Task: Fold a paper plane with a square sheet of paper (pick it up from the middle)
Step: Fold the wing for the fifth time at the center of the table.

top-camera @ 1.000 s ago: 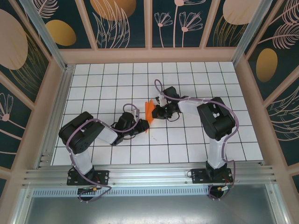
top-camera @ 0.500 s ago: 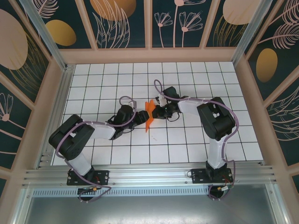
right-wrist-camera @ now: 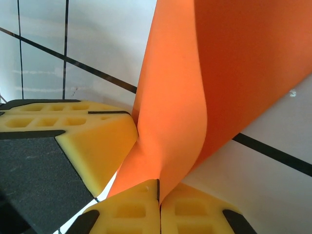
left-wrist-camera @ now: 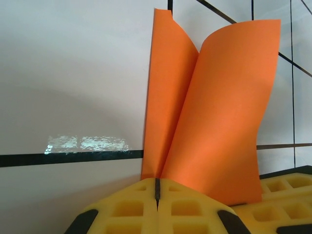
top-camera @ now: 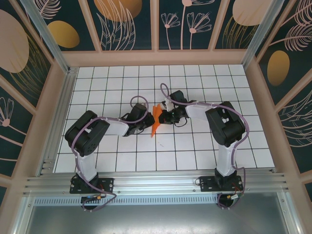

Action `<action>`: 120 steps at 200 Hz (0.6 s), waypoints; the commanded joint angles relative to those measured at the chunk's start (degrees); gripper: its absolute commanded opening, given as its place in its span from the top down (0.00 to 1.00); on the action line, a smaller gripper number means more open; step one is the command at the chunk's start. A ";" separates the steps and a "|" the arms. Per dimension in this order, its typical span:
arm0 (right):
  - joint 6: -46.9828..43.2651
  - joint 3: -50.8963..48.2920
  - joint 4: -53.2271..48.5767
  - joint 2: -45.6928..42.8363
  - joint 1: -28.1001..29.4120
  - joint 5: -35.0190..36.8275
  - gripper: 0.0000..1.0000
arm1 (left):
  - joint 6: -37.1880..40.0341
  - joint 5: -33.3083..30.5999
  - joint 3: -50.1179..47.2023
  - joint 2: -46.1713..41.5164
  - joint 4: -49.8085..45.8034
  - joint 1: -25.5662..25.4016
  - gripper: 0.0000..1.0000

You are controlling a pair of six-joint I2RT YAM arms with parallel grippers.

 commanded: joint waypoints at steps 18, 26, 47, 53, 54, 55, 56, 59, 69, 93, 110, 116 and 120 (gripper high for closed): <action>-1.17 1.56 -0.39 0.09 0.39 -0.86 0.93 | 0.30 -1.28 -0.36 0.63 -1.71 0.32 1.00; -1.16 1.52 -0.33 0.06 0.39 -0.83 0.93 | 0.21 -1.37 -0.89 -0.01 -1.17 0.32 0.99; -1.17 1.61 -0.45 0.09 0.39 -0.66 0.93 | 0.57 -1.91 -2.09 -2.13 0.31 0.32 0.93; -1.21 1.65 -0.54 0.19 0.39 -0.57 0.92 | 0.58 -2.26 -2.42 -2.76 0.59 0.31 0.92; -1.21 1.63 -0.55 0.22 0.39 -0.56 0.92 | 0.62 -2.29 -2.47 -2.84 0.64 0.32 0.92; -1.26 1.66 -0.55 0.23 0.39 -0.56 0.92 | 0.65 -2.31 -2.50 -2.92 0.72 0.27 0.92; -1.28 1.68 -0.57 0.20 0.39 -0.56 0.92 | 0.70 -2.32 -2.56 -3.05 0.75 0.25 0.92; -1.30 1.70 -0.57 0.19 0.39 -0.56 0.93 | 0.83 -2.40 -2.65 -3.16 0.90 0.31 0.92; -1.30 1.61 -0.55 0.18 0.39 -0.48 0.93 | 1.15 -2.81 -2.70 -3.78 0.63 0.31 0.92; -1.21 1.35 -0.42 0.16 0.39 -0.65 0.93 | 1.71 -2.46 -2.11 -3.21 0.14 0.32 0.93; -1.29 1.34 -0.52 0.17 0.39 -0.91 0.93 | 1.77 -1.47 -2.09 -2.49 0.53 0.32 0.96; -1.30 1.34 -0.49 0.11 0.35 -0.83 0.93 | 1.89 -1.05 -1.99 -2.23 0.67 0.25 0.97; -1.30 1.34 -0.48 0.12 0.39 -0.93 0.93 | 1.90 -0.89 -2.00 -2.13 0.62 0.27 0.98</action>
